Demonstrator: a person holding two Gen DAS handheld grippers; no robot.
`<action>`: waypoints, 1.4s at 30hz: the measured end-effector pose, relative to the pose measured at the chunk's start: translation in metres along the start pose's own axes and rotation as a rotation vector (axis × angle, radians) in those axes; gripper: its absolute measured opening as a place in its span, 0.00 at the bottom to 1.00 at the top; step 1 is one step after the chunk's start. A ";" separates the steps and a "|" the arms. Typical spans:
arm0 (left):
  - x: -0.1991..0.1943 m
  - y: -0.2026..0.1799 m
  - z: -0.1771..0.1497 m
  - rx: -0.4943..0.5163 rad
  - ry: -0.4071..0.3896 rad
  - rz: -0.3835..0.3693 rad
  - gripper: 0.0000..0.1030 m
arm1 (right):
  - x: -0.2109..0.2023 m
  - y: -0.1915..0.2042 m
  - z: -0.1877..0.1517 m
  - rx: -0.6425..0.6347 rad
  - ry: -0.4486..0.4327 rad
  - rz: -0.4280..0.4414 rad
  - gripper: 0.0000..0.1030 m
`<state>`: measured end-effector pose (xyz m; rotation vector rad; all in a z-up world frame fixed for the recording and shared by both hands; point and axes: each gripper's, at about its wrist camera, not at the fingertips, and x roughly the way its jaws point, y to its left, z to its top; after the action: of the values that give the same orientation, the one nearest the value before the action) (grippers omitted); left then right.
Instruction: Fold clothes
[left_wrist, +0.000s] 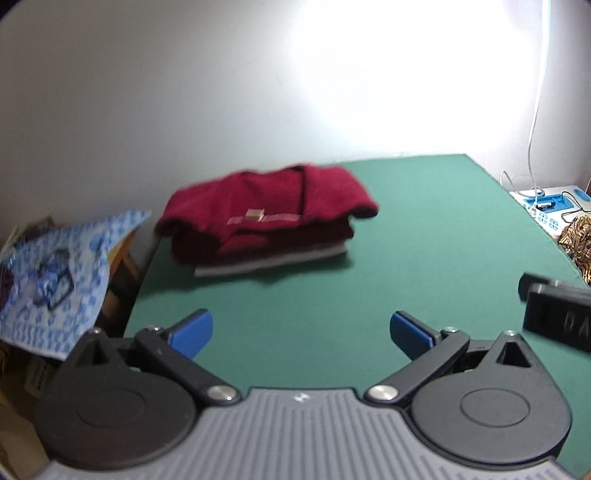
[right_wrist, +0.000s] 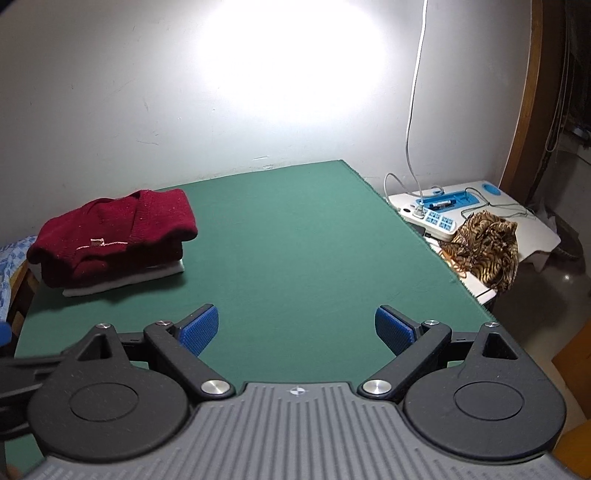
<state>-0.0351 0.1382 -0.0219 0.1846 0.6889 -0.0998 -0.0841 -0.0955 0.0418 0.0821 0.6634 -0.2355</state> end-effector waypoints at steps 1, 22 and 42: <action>0.000 -0.006 0.003 0.009 -0.010 0.014 0.99 | 0.000 -0.003 0.001 -0.004 -0.003 0.006 0.91; 0.013 0.068 -0.020 -0.158 0.082 0.170 0.99 | 0.008 0.062 -0.006 -0.172 0.027 0.230 0.91; 0.007 0.103 -0.050 -0.251 0.144 0.167 0.99 | 0.002 0.095 -0.020 -0.243 0.076 0.290 0.91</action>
<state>-0.0452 0.2492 -0.0498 0.0074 0.8195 0.1616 -0.0716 -0.0010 0.0248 -0.0458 0.7421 0.1287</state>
